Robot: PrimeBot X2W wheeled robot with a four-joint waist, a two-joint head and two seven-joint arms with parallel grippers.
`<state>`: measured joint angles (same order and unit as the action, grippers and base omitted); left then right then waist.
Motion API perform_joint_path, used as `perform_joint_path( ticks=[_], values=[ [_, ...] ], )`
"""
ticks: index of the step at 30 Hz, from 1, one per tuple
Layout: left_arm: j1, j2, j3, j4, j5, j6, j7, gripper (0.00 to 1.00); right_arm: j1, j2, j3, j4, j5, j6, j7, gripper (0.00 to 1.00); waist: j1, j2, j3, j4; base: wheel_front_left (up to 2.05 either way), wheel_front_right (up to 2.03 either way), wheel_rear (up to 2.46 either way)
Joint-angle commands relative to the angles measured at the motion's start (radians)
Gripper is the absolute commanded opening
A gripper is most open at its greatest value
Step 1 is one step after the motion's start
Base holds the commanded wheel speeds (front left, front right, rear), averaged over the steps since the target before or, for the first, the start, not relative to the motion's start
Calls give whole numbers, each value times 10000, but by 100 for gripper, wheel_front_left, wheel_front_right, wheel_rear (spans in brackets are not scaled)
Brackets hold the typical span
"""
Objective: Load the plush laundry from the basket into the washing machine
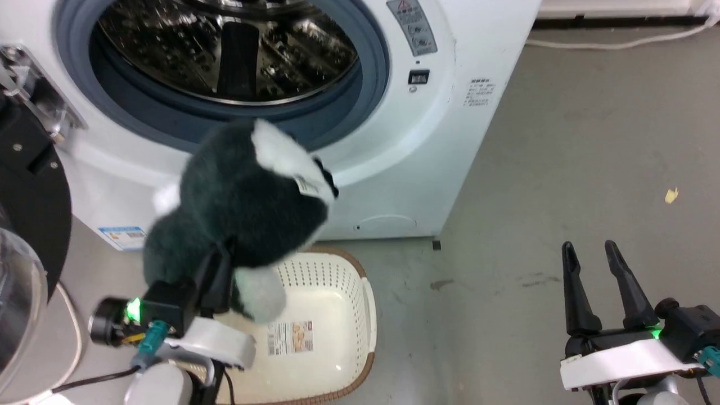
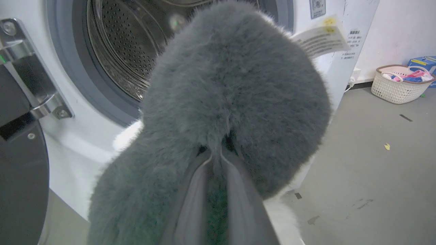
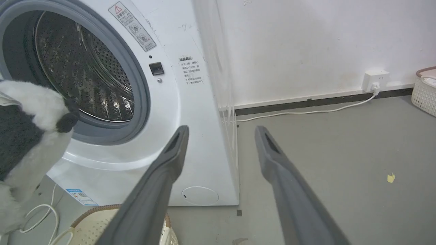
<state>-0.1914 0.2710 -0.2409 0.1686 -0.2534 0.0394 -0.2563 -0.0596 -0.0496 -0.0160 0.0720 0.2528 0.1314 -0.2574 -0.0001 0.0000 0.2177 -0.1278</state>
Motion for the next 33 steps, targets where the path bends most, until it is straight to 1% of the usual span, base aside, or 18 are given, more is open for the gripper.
perform_joint_path(
  ticks=[1,5,9,10,15,17,20,23,29,33],
  values=[
    [-232,51,98,-209,134,-98,-54,0,31,-6,46,-73,-78,-7,-44,100,1,0,301,-115,0,0,0],
    [-1034,354,225,-350,247,-403,-30,0,-138,-6,44,-169,-19,-7,-44,100,1,0,961,-377,0,0,0],
    [-2507,911,351,-266,353,-750,418,0,-441,-6,54,-283,154,-7,-44,100,1,0,1885,-713,0,0,0],
    [-3813,1301,422,-237,479,-935,901,0,-728,-6,130,-363,306,-7,-44,100,1,0,2623,-997,0,0,0],
    [-6130,2011,561,169,612,-1218,1824,0,-1294,-6,217,-462,745,-7,-44,100,1,0,3843,-1615,0,0,0],
    [-7042,2235,545,557,594,-1345,2137,0,-1504,-6,229,-492,941,-7,-44,100,1,0,4224,-1832,0,0,0],
    [-8371,2642,232,1376,722,-1531,2657,0,-1787,-6,304,-569,1218,-7,-44,100,1,0,4787,-2129,0,0,0],
    [-9614,2981,-38,2320,873,-1613,2995,0,-1964,-6,465,-655,1294,-7,-44,100,1,0,5196,-2381,0,0,0],
    [-11838,3334,-401,4217,1128,-1665,3314,0,-2158,-6,737,-799,1495,-7,-44,100,1,0,5775,-2700,0,0,0],
    [-12645,3468,-939,5461,1242,-1689,3576,0,-2275,-6,716,-776,1566,-7,-44,100,1,0,5918,-2767,0,0,0]
  ],
)
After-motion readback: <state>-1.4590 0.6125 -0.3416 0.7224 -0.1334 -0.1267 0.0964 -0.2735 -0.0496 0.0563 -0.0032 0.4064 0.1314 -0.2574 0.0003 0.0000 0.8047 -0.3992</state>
